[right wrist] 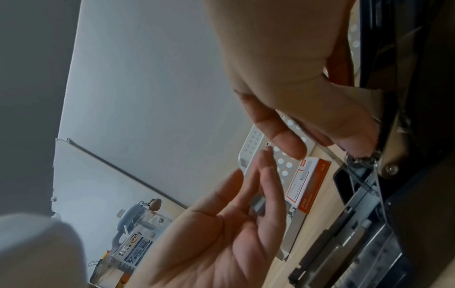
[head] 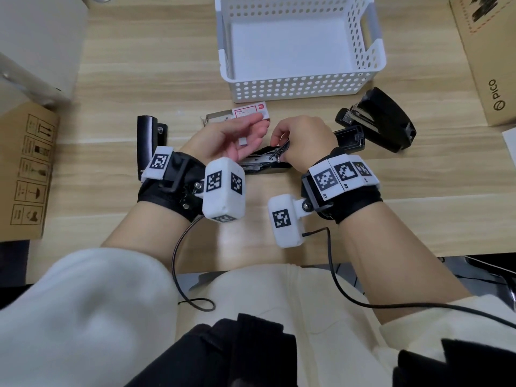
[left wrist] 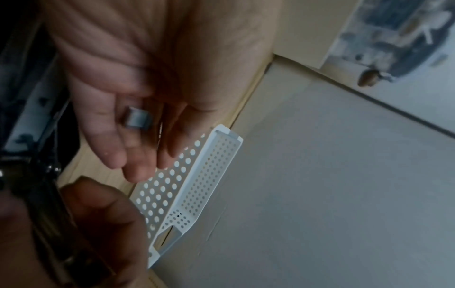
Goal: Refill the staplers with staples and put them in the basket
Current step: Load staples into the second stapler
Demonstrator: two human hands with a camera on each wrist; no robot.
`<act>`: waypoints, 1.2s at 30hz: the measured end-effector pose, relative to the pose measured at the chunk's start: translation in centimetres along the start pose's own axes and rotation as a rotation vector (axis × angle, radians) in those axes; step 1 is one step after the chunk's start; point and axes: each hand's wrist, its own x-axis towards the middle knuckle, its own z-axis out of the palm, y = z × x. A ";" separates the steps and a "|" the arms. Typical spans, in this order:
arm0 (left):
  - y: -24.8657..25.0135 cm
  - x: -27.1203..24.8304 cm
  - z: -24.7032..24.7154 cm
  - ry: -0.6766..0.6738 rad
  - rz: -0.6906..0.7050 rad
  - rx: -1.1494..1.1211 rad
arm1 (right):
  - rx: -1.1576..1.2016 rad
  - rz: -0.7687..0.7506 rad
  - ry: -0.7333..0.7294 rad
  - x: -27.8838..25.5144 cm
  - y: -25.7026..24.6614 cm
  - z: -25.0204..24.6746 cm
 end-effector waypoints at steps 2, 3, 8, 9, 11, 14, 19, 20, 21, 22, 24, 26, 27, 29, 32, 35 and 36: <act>0.3 -0.3 -0.3 -0.006 -0.012 0.085 | -0.005 0.002 0.007 0.0 0.0 0.0; 0.4 -0.4 -0.5 -0.012 -0.021 0.109 | -0.006 0.002 0.007 0.0 0.0 0.0; 0.7 -1.1 -1.1 -0.010 -0.040 0.176 | -0.002 -0.002 -0.009 0.0 -0.1 0.0; 0.7 -1.2 -1.1 -0.001 -0.028 0.191 | -0.004 -0.003 -0.008 0.0 -0.1 0.0; 0.6 -1.3 -1.1 0.017 -0.005 0.241 | -0.007 -0.004 -0.006 0.0 -0.1 -0.1; 0.3 -1.2 -0.9 0.049 0.039 0.346 | -0.006 0.003 -0.002 0.0 -0.1 -0.1; -0.1 -0.9 -0.7 0.062 0.077 0.486 | -0.004 0.000 0.018 -0.2 -0.1 0.1; -0.1 -0.8 -0.6 0.074 0.086 0.501 | 0.000 -0.002 0.020 -0.3 -0.1 0.1; -0.1 -0.7 -0.7 0.088 0.093 0.507 | 0.003 -0.003 0.023 -0.3 -0.1 0.1; -0.2 -0.7 -0.7 0.101 0.095 0.498 | 0.004 -0.003 0.025 -0.3 -0.1 0.1; -0.3 -0.6 -0.8 0.121 0.088 0.436 | 0.002 0.001 0.021 -0.3 -0.1 0.1; -0.3 -0.7 -0.8 0.127 0.079 0.368 | 0.001 0.005 0.018 -0.3 -0.1 0.1; -0.3 -0.8 -0.9 0.128 0.075 0.357 | 0.001 0.006 0.017 -0.2 -0.1 0.1; -0.4 -1.0 -0.9 0.131 0.083 0.371 | -0.001 0.006 0.015 -0.2 -0.1 0.1; -0.6 -1.2 -1.0 0.138 0.107 0.417 | -0.006 0.008 0.006 -0.2 -0.2 0.1; -0.9 -1.3 -1.1 0.145 0.128 0.507 | -0.005 0.009 0.005 -0.2 -0.2 0.0; -0.9 -1.2 -1.1 0.158 0.141 0.538 | -0.004 0.010 0.008 -0.2 -0.2 0.0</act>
